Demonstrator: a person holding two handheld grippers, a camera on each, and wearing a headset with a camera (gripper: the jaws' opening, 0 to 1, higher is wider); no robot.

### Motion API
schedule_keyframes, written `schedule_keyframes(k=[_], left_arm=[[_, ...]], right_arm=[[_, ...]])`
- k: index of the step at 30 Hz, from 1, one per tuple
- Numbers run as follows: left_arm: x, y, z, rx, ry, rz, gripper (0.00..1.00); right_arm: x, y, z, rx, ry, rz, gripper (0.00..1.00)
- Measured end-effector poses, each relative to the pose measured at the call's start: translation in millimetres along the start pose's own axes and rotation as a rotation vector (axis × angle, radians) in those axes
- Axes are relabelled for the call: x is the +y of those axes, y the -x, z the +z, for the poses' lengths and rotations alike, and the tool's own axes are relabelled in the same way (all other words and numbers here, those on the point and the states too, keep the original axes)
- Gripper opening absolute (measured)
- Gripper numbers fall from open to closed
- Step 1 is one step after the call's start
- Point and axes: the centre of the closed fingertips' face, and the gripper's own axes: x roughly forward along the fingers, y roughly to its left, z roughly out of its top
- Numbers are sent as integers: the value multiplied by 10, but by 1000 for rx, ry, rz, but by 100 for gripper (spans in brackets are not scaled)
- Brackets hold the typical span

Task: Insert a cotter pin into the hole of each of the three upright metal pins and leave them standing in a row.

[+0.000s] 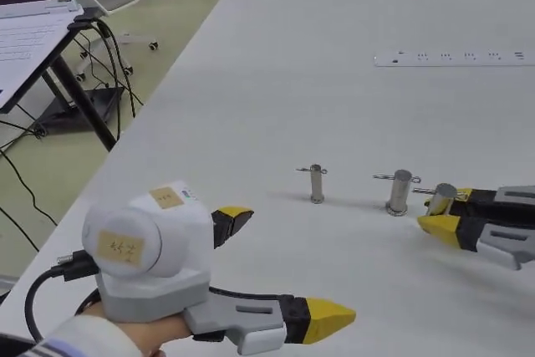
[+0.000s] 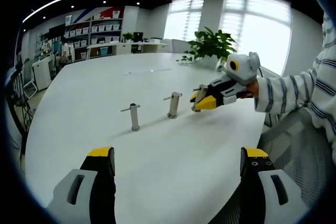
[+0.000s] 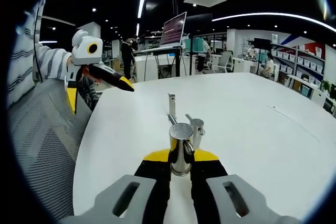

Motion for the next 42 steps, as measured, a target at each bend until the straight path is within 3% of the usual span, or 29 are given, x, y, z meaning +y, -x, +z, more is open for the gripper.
schedule_keyframes(k=[6, 13, 33, 42], left_arm=[[7, 0, -26, 15, 0, -1, 99], [8, 10, -61, 28, 11, 1, 99], [-14, 25, -172, 73, 31, 6, 99], [-42, 15, -193, 90, 32, 1, 99]], right_arm=[[-256, 127, -100, 9, -27, -36, 8], [-428, 182, -234, 33, -21, -46, 8], [-548, 168, -415, 55, -16, -14, 8], [-501, 152, -424, 22, -39, 10, 8]])
